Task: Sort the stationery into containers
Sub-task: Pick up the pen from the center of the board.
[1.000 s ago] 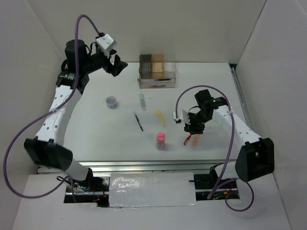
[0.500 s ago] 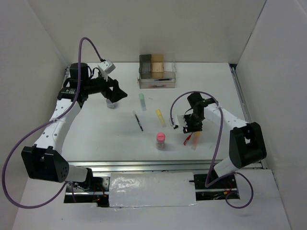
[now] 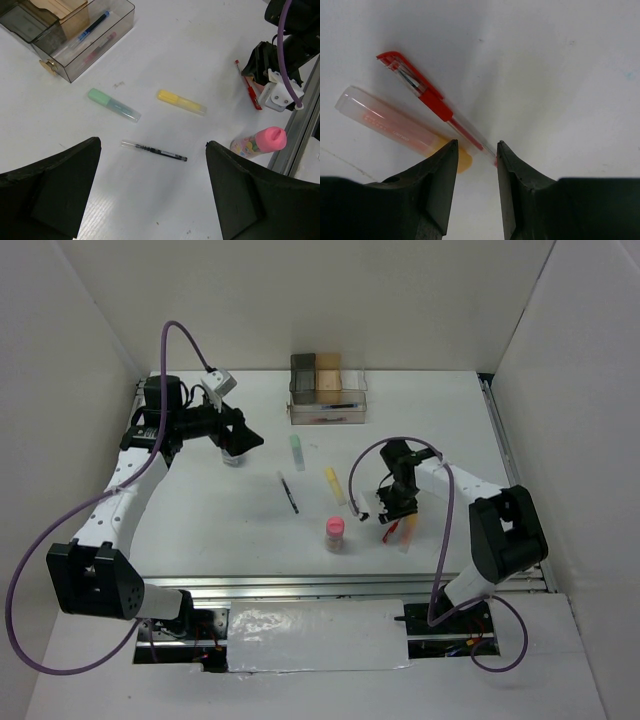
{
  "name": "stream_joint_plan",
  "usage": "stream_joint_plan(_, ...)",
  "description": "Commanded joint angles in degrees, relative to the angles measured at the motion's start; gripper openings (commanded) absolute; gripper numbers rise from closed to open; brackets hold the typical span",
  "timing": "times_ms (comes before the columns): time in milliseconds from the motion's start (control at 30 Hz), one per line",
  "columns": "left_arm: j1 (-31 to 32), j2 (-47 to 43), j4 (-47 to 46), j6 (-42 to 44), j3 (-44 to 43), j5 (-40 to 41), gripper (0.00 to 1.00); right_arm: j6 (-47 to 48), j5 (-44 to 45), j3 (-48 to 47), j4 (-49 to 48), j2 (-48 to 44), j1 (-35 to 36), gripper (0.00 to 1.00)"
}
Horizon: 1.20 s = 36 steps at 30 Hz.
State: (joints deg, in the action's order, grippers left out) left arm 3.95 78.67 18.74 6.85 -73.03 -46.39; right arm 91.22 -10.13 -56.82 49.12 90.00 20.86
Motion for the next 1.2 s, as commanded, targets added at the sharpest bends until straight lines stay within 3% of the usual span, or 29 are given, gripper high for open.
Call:
stream_joint_plan(0, -0.4, 0.3, -2.7, -1.0, 0.3, -2.1, 0.98, 2.4, 1.3, 1.5, -0.9, 1.2, 1.3, 0.44)
stream_joint_plan(367, -0.4, 1.2, -4.1, -1.5, 0.5, -2.7, 0.98, 2.6, 2.3, 5.1, -2.3, 2.1, 2.8, 0.41)
stream_joint_plan(700, -0.4, 1.7, -4.2, -1.6, 0.7, -2.4, 0.98, 2.7, 3.4, 5.2, -6.0, 3.7, 1.8, 0.25)
stream_joint_plan(967, -0.5, 1.0, -4.8, -1.7, 2.2, -0.5, 0.97, -1.9, 1.5, -5.4, -5.7, 5.0, -3.6, 0.06)
stream_joint_plan(1167, -1.7, 2.5, -2.8, -5.2, 1.5, 6.0, 0.99, -8.7, 1.2, -24.0, -8.8, 8.4, -5.4, 0.03)
